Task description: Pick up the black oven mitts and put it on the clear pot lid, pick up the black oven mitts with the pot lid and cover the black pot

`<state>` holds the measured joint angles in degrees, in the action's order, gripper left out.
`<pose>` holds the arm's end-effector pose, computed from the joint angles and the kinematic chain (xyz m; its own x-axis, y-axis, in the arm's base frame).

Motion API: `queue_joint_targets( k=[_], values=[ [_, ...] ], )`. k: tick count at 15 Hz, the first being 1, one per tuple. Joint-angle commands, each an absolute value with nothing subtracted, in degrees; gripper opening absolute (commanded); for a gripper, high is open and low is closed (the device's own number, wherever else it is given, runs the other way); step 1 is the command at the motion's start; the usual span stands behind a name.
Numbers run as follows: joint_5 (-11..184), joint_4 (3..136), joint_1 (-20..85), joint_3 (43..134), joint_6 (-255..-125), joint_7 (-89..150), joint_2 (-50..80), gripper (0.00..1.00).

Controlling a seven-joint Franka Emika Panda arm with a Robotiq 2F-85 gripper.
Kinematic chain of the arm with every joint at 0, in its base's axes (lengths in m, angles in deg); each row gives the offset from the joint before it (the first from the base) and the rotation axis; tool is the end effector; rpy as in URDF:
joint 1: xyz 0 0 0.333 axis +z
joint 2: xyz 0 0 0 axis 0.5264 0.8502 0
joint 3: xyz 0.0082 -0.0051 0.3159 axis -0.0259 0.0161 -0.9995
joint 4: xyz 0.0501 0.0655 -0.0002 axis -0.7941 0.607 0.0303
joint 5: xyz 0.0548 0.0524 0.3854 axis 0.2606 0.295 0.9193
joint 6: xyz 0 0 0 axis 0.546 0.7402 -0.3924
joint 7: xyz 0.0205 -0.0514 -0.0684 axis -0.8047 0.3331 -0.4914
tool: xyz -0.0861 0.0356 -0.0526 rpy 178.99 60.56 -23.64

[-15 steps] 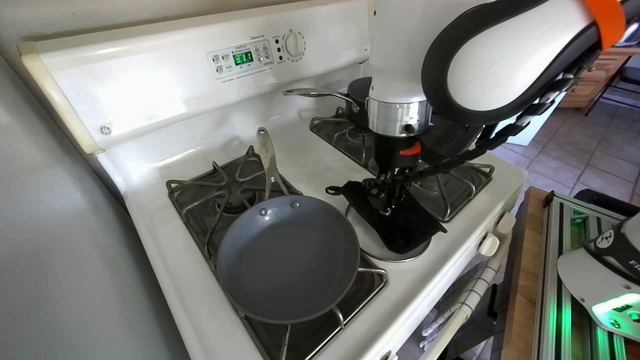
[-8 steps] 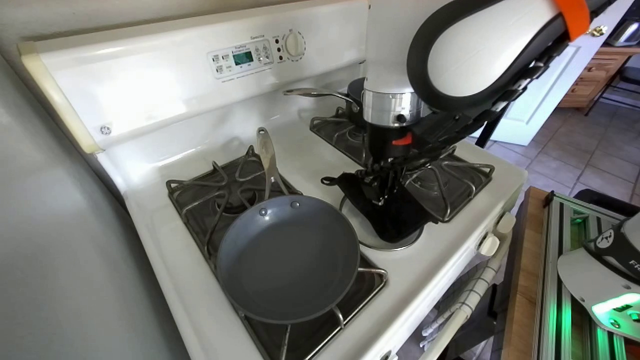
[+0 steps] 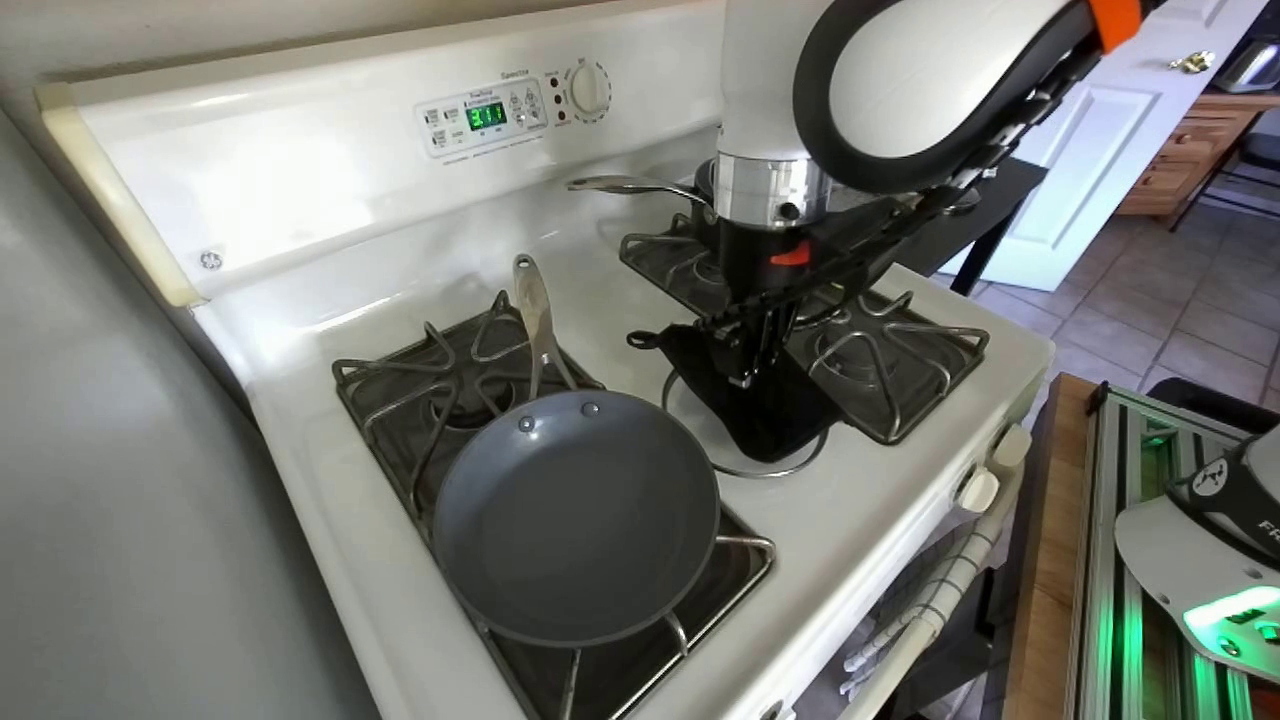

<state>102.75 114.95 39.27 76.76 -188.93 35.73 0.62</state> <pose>0.4613 0.1288 0.2863 0.9859 -0.0567 -0.1573 -0.0768 -0.9892 -0.1245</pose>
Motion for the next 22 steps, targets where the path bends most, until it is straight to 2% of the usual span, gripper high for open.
queue_joint_targets(
  k=[1,22],
  values=[
    [104.51,112.86,39.01,76.88,-186.29,33.93,-0.38,0.05],
    [102.32,100.48,35.22,81.06,-171.91,38.46,-6.63,0.05]
  ],
)
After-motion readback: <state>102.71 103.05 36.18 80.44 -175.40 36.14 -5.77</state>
